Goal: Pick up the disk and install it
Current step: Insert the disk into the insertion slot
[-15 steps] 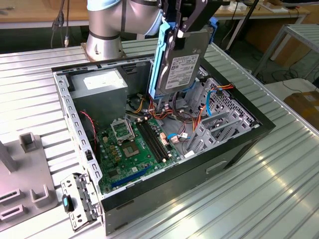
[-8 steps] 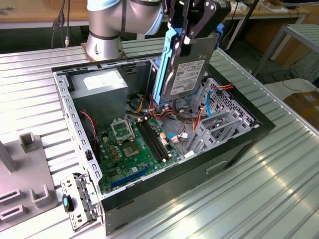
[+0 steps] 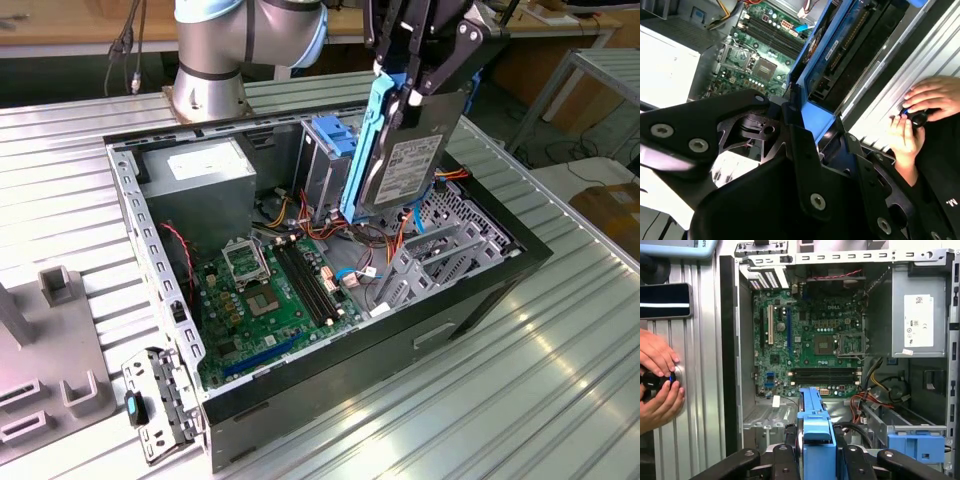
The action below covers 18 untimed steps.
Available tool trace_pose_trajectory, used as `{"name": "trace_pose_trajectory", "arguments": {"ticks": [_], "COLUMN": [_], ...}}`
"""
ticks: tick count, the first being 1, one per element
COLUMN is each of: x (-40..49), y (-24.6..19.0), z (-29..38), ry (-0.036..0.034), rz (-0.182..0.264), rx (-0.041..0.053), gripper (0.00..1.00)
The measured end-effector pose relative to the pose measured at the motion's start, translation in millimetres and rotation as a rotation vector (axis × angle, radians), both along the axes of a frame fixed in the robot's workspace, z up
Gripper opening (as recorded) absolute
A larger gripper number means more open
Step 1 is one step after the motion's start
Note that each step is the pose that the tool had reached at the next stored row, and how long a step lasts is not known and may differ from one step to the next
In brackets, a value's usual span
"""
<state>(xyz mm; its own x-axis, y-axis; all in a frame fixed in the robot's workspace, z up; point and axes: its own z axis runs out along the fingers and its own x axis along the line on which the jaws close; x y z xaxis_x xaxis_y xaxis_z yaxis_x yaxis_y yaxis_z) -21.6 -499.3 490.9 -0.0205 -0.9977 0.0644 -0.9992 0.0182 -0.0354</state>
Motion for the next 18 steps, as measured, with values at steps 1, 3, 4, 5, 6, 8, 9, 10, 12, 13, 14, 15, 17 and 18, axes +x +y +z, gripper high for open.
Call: {"name": "trace_pose_trajectory", "arguments": {"ticks": [1,3,4,5,6,8,9,10,12,13,14,15,17,18], "x": [0.1,0.2,0.2,0.2,0.2,0.9,5.2,10.9,24.3,32.2,38.8,48.2,59.0,61.2], "y": [-3.8,-8.7,-10.4,-13.0,-17.0,-24.0,-27.5,-29.0,-31.0,-31.7,-32.2,-32.9,-33.8,-33.8], "z": [-0.6,-1.1,-1.3,-1.5,-1.9,-3.0,-4.3,-5.4,-7.2,-8.2,-9.0,-10.2,-11.6,-11.9], "ry": [-0.0001,0.0000,0.0000,-0.0001,0.0000,0.0000,-0.0001,-0.0001,-0.0001,0.0000,0.0000,0.0000,0.0000,0.0000], "rz": [0.000,0.000,0.000,0.000,0.000,0.000,0.000,0.000,0.000,0.000,0.000,0.000,0.000,0.000], "rx": [-0.0021,-0.0058,-0.0072,-0.0098,-0.0152,-0.0217,-0.0219,-0.0223,-0.0247,-0.0271,-0.0293,-0.0326,-0.0370,-0.0391], "gripper": [0.37,0.37,0.37,0.37,0.37,0.37,0.37,0.37,0.37,0.37,0.37,0.37,0.37,0.37]}}
